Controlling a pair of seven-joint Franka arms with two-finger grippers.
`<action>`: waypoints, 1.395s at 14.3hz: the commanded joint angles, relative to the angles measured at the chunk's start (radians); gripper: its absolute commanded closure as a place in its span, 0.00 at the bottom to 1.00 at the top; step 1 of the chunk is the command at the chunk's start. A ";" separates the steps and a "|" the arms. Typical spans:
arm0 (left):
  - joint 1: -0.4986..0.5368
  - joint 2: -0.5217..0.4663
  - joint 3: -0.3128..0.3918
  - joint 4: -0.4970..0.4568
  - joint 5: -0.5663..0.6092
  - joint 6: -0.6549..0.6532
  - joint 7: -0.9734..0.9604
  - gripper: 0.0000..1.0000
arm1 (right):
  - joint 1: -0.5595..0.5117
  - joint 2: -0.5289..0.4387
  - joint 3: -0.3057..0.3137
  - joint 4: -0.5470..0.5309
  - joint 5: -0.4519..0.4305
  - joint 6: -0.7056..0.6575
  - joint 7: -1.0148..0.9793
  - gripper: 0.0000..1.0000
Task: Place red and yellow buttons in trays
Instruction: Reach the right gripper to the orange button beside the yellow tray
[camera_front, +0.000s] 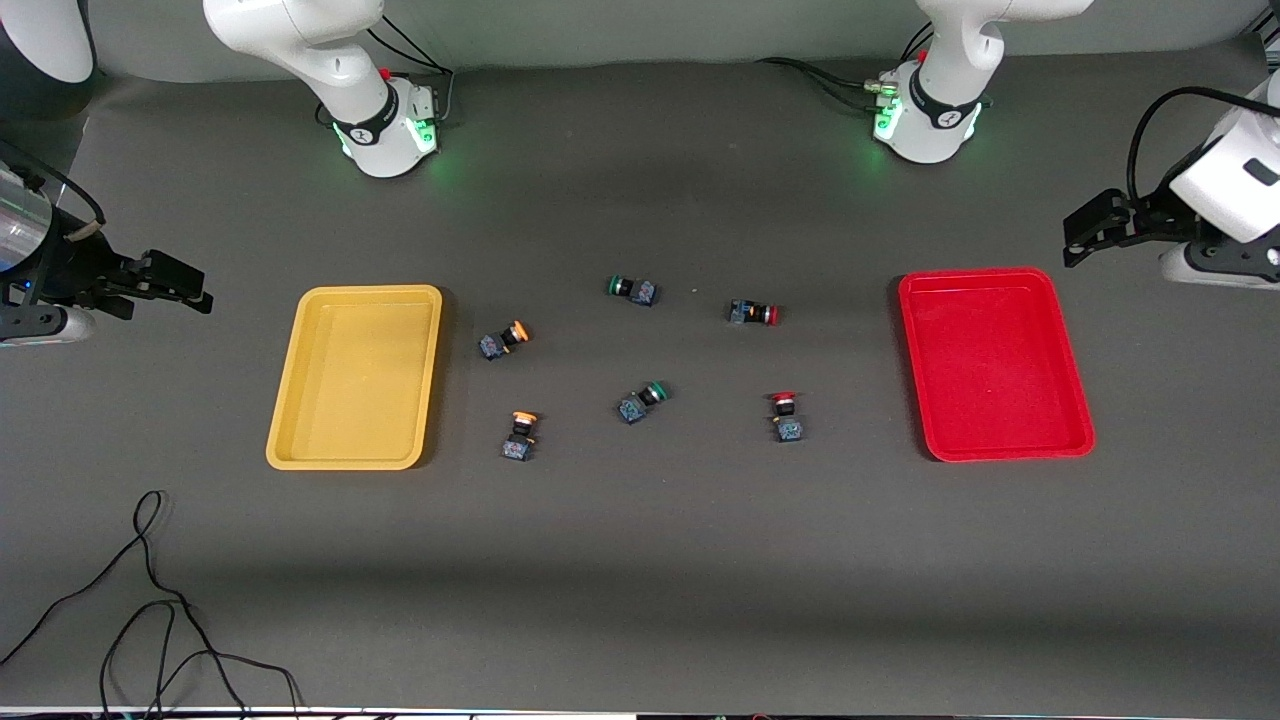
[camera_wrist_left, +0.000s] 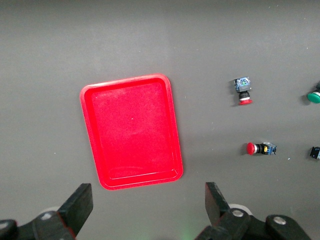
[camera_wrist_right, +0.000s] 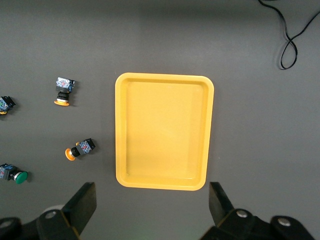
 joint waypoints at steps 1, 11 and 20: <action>-0.008 0.006 0.004 0.019 0.001 -0.018 -0.006 0.00 | -0.002 0.013 -0.006 0.023 0.017 -0.015 -0.012 0.00; -0.008 0.008 0.004 0.014 0.001 -0.021 -0.006 0.00 | 0.068 0.082 0.008 0.012 0.055 -0.034 0.151 0.00; -0.029 0.020 -0.005 -0.022 -0.001 -0.099 -0.064 0.00 | 0.260 0.271 0.006 -0.254 0.205 0.377 0.658 0.00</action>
